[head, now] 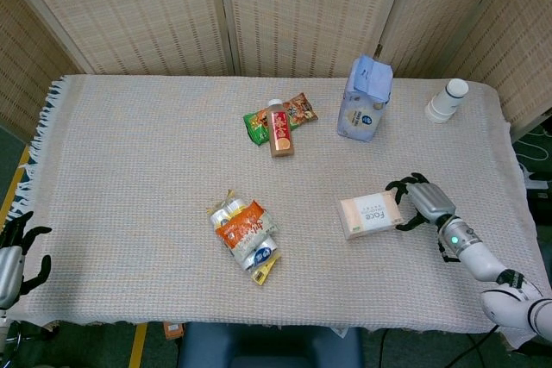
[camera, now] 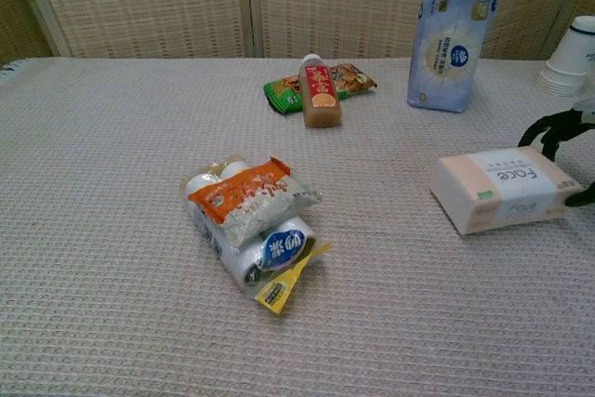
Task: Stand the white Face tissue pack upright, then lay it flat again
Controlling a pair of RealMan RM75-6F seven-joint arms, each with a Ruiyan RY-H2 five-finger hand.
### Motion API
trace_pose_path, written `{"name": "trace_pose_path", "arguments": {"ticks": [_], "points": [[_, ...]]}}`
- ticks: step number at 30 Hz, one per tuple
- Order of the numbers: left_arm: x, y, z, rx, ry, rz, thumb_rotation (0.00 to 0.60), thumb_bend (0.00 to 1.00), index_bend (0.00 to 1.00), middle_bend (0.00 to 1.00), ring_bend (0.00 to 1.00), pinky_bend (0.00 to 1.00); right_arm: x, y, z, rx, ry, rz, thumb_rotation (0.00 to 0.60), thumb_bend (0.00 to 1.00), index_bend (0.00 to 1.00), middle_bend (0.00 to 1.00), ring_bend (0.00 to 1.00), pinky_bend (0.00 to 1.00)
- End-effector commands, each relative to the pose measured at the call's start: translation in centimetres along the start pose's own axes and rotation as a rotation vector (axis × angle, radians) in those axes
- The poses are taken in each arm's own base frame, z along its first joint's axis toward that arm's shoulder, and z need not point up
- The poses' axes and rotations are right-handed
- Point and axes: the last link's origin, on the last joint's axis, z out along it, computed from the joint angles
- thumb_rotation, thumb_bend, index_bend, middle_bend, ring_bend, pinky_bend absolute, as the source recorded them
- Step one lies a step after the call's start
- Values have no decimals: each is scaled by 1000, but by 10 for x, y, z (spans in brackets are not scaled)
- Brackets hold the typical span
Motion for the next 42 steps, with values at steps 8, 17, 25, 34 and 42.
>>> {"name": "trace_pose_path", "arguments": {"ticks": [8,17,25,34,42], "points": [[-1,1,0,-3,-2,5,600,485,284,0,0,191,15,3,-17,-82,-8,-7,600,55,108,316,306,0],[1,0,0,3,3,0,600,485,283,0,0,191,36,-15,-53,-36,28,71,600,50,0,182,176,0],[3,-3,0,4,11,-12,600,484,283,0,0,191,54,2,-151,-139,99,21,600,49,0,86,85,0],[-1,-2,3,0,-4,4,600,485,282,0,0,192,23,21,-219,-304,374,-50,600,48,0,87,88,0],[-1,-1,2,-3,1,11,600,485,282,0,0,192,1,25,-216,-237,469,-72,600,48,0,87,91,0]]}}
